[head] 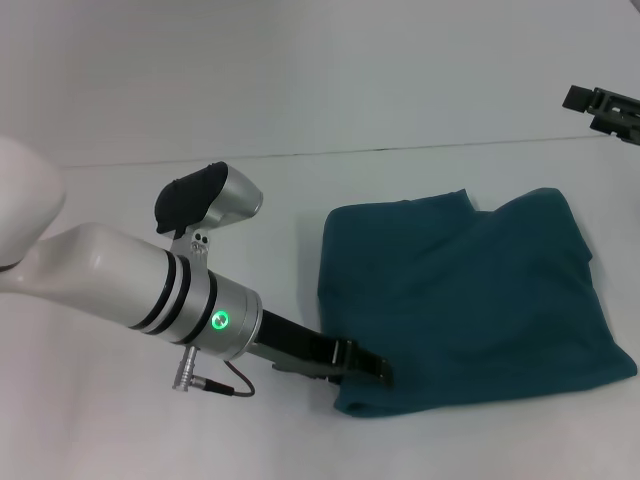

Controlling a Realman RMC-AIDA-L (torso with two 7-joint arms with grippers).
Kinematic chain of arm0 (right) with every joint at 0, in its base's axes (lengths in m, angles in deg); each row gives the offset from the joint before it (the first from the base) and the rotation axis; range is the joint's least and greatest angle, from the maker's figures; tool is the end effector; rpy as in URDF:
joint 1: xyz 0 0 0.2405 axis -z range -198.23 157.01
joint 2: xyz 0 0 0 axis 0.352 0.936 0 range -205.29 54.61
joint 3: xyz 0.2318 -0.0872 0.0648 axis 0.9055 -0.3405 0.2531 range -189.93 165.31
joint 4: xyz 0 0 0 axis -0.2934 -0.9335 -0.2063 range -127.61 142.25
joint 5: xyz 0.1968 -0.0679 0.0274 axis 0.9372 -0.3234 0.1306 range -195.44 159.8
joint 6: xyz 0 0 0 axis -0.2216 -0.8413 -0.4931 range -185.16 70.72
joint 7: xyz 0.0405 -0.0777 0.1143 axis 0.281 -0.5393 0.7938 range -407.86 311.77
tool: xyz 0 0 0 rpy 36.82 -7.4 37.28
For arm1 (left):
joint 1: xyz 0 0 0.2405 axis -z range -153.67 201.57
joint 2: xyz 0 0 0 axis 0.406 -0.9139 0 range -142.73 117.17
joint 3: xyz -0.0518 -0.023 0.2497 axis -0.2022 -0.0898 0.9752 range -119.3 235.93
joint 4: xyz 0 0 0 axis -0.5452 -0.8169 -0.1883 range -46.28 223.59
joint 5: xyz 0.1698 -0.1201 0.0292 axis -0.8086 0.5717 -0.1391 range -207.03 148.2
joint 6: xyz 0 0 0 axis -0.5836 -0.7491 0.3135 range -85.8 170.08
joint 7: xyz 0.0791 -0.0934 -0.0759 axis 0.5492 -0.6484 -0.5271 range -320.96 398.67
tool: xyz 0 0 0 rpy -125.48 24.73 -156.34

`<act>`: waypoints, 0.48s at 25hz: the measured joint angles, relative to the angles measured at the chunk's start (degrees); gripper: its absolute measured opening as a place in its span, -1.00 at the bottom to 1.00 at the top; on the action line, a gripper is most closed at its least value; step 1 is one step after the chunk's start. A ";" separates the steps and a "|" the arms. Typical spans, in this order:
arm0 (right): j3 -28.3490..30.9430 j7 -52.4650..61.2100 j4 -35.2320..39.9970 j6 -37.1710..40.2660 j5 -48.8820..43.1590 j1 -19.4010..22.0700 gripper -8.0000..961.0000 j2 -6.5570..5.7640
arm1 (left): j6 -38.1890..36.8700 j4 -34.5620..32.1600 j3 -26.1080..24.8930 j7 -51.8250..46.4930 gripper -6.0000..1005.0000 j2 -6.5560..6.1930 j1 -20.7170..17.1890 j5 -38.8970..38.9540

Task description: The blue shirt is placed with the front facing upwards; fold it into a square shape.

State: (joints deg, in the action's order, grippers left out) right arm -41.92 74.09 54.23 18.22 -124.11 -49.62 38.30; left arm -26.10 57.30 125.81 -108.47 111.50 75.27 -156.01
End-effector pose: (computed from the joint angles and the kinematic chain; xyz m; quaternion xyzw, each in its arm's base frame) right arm 0.2931 0.3820 0.1203 -0.7286 0.5043 0.3695 0.2797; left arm -0.1624 0.3705 -0.1139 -0.8407 -0.5408 -0.0107 0.0269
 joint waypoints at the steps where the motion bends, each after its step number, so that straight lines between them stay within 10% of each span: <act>1: 0.05 -0.13 -0.08 0.00 0.15 -0.04 0.90 0.00 | 0.37 0.00 0.02 0.24 0.39 0.00 0.00 -0.07; 12: 0.08 -0.34 -0.29 0.13 0.56 0.01 0.90 0.00 | 3.05 -0.11 2.93 0.77 -0.10 -0.11 0.33 -0.37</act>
State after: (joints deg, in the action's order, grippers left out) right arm -41.84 73.75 53.94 18.34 -123.54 -49.61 38.30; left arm -23.06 57.19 128.73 -107.71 111.39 75.60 -156.38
